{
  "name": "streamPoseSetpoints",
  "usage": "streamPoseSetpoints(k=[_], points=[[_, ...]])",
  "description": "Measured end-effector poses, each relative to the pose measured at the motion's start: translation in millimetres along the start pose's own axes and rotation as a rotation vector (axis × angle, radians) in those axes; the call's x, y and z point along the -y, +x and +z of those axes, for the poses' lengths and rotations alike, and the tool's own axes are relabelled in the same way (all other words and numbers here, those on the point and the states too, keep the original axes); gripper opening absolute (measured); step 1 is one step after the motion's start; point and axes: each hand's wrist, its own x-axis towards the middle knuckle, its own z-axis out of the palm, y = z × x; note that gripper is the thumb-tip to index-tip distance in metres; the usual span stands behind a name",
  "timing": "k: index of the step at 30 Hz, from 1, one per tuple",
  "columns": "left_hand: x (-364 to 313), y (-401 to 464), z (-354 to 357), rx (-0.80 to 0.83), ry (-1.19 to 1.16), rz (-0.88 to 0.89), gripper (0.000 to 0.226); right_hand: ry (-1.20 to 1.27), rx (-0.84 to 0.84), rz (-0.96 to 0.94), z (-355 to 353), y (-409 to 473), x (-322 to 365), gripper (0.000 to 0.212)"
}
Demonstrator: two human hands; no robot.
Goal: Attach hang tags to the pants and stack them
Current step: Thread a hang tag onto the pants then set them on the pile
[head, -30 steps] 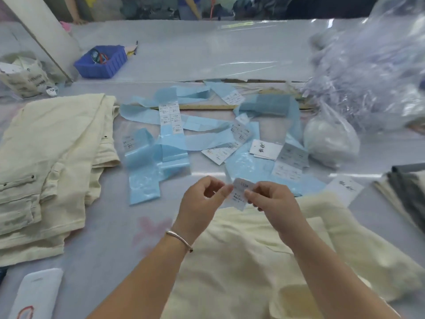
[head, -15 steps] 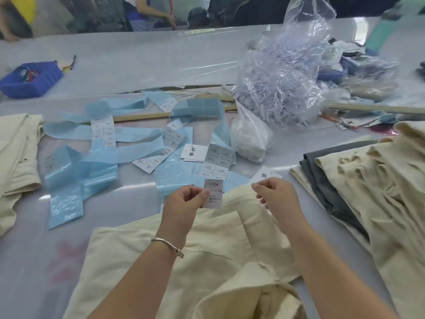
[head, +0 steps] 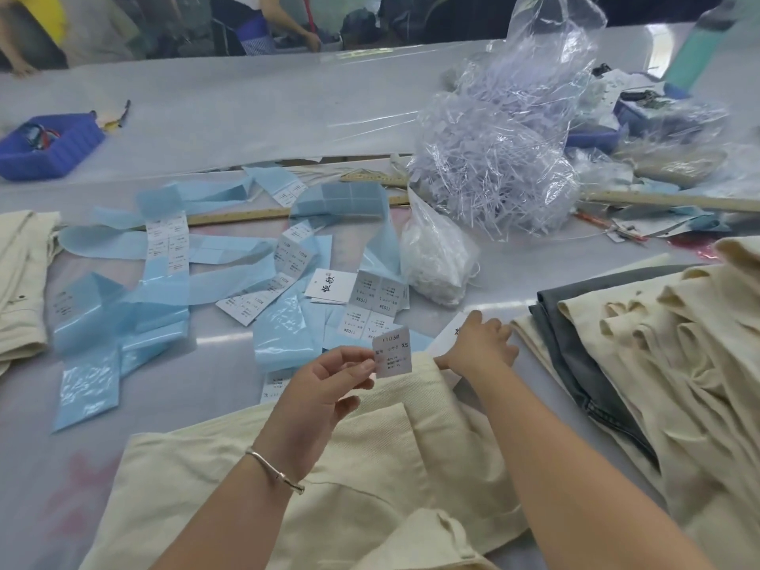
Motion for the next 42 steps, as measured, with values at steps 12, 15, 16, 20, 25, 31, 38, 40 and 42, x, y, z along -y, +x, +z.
streamPoseSetpoints(k=[12,15,16,20,25,31,38,40,42], points=[[0.5,-8.7,10.6,0.080,0.044,0.025,0.051,0.053,0.033,0.020,-10.8,4.6,-13.2,0.108],[-1.4,-14.8,9.1,0.072,0.032,0.042,0.052,0.095,0.055,0.032,-11.0,5.5,-19.4,0.095],[-1.6,-17.3,8.6,0.066,0.024,0.047,0.052,0.120,0.053,0.020,-10.3,4.7,-19.7,0.088],[-0.7,-27.0,4.8,0.031,0.062,0.101,0.061,0.513,-0.110,-0.054,-8.8,-3.1,-21.3,0.035],[-1.6,-32.7,3.9,-0.070,0.268,0.260,0.082,1.085,-0.392,-0.221,-23.6,-47.2,-28.5,0.073],[-10.1,-40.3,10.7,-0.175,0.535,0.443,0.098,1.351,-0.143,-0.539,-37.0,-131.7,-14.0,0.104],[-12.1,-75.2,-13.3,-0.098,0.477,0.556,0.103,1.233,0.070,-0.704,-29.2,-206.3,6.4,0.103],[-10.6,-85.5,-23.6,-0.119,0.432,0.580,0.104,1.292,0.018,-0.679,-21.4,-221.6,12.4,0.093],[-9.7,-93.7,-34.2,-0.137,0.388,0.580,0.103,1.363,-0.035,-0.645,-13.9,-234.3,17.6,0.079]])
